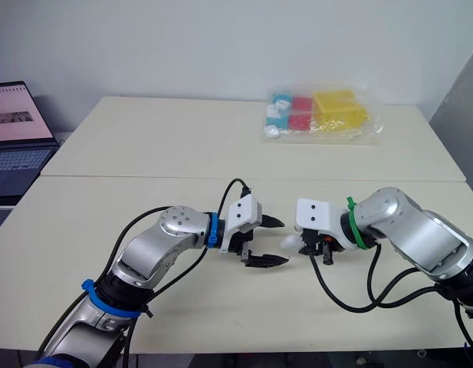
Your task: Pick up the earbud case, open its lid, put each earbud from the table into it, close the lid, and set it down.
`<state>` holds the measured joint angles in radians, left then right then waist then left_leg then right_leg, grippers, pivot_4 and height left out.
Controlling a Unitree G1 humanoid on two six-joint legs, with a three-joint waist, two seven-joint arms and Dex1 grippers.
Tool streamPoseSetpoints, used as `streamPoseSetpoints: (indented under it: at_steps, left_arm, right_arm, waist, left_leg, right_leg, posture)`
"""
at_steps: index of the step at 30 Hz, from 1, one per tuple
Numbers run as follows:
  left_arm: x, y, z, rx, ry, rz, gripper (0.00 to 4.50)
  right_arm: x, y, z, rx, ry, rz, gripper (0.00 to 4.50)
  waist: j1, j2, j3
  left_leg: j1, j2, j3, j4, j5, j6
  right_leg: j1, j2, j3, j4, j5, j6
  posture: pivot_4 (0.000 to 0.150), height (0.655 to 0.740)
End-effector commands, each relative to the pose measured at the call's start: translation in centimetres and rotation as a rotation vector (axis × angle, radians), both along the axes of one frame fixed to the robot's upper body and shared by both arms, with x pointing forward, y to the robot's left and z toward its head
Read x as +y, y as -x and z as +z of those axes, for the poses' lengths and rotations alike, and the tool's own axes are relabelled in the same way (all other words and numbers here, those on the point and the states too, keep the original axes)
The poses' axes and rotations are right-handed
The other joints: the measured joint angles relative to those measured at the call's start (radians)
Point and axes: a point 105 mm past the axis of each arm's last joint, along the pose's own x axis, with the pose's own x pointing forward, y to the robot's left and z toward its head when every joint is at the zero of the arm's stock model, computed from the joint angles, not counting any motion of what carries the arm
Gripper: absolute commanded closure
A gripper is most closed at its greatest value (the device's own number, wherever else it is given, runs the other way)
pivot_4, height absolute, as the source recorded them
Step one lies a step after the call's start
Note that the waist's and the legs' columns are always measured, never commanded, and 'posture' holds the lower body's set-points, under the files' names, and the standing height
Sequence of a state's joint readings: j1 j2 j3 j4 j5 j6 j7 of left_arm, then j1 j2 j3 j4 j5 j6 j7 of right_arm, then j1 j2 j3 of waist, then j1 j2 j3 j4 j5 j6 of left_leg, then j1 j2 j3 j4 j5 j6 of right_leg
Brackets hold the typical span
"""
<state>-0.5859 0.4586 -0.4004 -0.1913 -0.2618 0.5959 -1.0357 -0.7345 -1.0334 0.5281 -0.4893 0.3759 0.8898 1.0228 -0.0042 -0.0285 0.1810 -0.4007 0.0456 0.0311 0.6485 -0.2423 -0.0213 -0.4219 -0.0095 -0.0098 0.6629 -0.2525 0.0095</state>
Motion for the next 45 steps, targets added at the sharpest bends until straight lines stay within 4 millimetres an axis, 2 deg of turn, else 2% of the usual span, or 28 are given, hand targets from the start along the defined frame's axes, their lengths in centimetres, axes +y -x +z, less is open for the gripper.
streamPoseSetpoints:
  at_steps: [1, 13, 16, 24, 26, 36, 37, 38, 41, 45]
  left_arm:
    - [-0.7, 0.0, 0.8, -0.042, 0.012, -0.020, 0.08]
    - [-1.0, 0.4, 0.5, -0.006, 0.003, -0.031, 0.08]
    - [-1.0, 0.4, 0.5, -0.003, 0.007, -0.031, 0.67]
    - [-1.2, 1.1, 0.3, 0.018, 0.002, -0.056, 3.23]
    - [-1.3, 1.2, 0.3, 0.017, 0.005, -0.056, 3.68]
    - [-1.2, 1.4, -0.1, 0.011, -0.008, -0.069, 3.68]
    - [-1.2, 1.5, -0.2, 0.010, -0.011, -0.074, 3.68]
    - [-1.2, 1.5, -0.3, 0.007, -0.013, -0.076, 3.68]
    - [-1.1, 1.5, -0.4, 0.000, -0.014, -0.076, 3.69]
    - [-0.6, 0.9, -0.7, 0.012, -0.007, -0.042, 3.69]
  right_arm:
    - [0.3, 0.1, 1.3, -0.047, -0.020, 0.019, 3.74]
    - [0.9, 0.4, 1.5, -0.046, -0.052, 0.018, 3.74]
    - [1.0, 0.5, 1.5, -0.045, -0.053, 0.019, 3.74]
    - [1.1, 0.4, 1.6, -0.055, -0.059, 0.016, 3.74]
    - [1.1, 0.4, 1.6, -0.052, -0.062, 0.016, 3.74]
    - [0.8, 1.2, 1.7, -0.016, -0.046, 0.036, 3.74]
    - [0.6, 1.2, 1.8, -0.016, -0.036, 0.040, 3.02]
    - [0.4, 1.4, 1.9, -0.007, -0.031, 0.046, 2.79]
    - [0.1, 1.8, 2.1, 0.010, -0.029, 0.046, 1.70]
    - [-1.8, 1.5, 2.7, -0.013, 0.016, -0.007, 0.23]
  waist:
    - [0.000, 0.000, 0.000]
    - [0.001, 0.000, 0.000]
    - [0.001, 0.000, 0.000]
    - [0.001, 0.000, 0.000]
    - [0.001, 0.000, 0.000]
    - [0.001, 0.000, 0.000]
    - [0.001, 0.000, 0.000]
    - [0.001, 0.000, 0.000]
    - [0.001, 0.000, 0.000]
    - [0.002, 0.000, 0.000]
  left_leg:
    - [0.000, 0.000, 0.000, 0.000, 0.000, 0.000]
    - [0.000, 0.000, 0.000, 0.001, 0.000, 0.000]
    - [0.000, 0.000, 0.000, 0.001, 0.000, 0.000]
    - [0.000, 0.000, 0.000, 0.001, 0.000, 0.000]
    - [0.000, 0.000, 0.000, 0.001, 0.000, 0.000]
    - [0.000, 0.000, -0.001, 0.002, 0.000, 0.000]
    - [0.000, 0.000, -0.001, 0.002, 0.000, 0.000]
    - [0.000, 0.000, -0.001, 0.002, 0.000, 0.000]
    - [0.000, 0.000, -0.001, 0.002, 0.000, 0.000]
    - [0.000, 0.000, -0.001, 0.003, 0.000, 0.000]
  right_leg:
    - [0.000, 0.000, 0.000, 0.000, 0.000, 0.000]
    - [0.000, 0.000, 0.000, 0.001, 0.000, 0.000]
    - [0.000, 0.000, 0.000, 0.001, 0.000, 0.000]
    - [0.000, 0.000, 0.000, 0.001, 0.000, 0.000]
    - [0.000, 0.000, 0.000, 0.001, 0.000, 0.000]
    - [0.000, 0.000, 0.000, 0.002, 0.000, -0.001]
    - [0.000, 0.000, 0.000, 0.002, 0.000, -0.001]
    - [0.001, 0.000, 0.000, 0.002, 0.000, -0.001]
    - [0.001, 0.000, 0.000, 0.002, 0.000, -0.001]
    - [0.001, 0.000, -0.001, 0.002, 0.001, -0.001]
  posture:
    - [0.150, 0.7354]
    - [0.150, 0.7354]
    - [0.150, 0.7354]
    - [0.150, 0.7354]
    - [0.150, 0.7354]
    - [0.150, 0.7354]
    - [0.150, 0.7354]
    - [0.150, 0.7354]
    - [0.150, 0.7354]
    - [0.150, 0.7354]
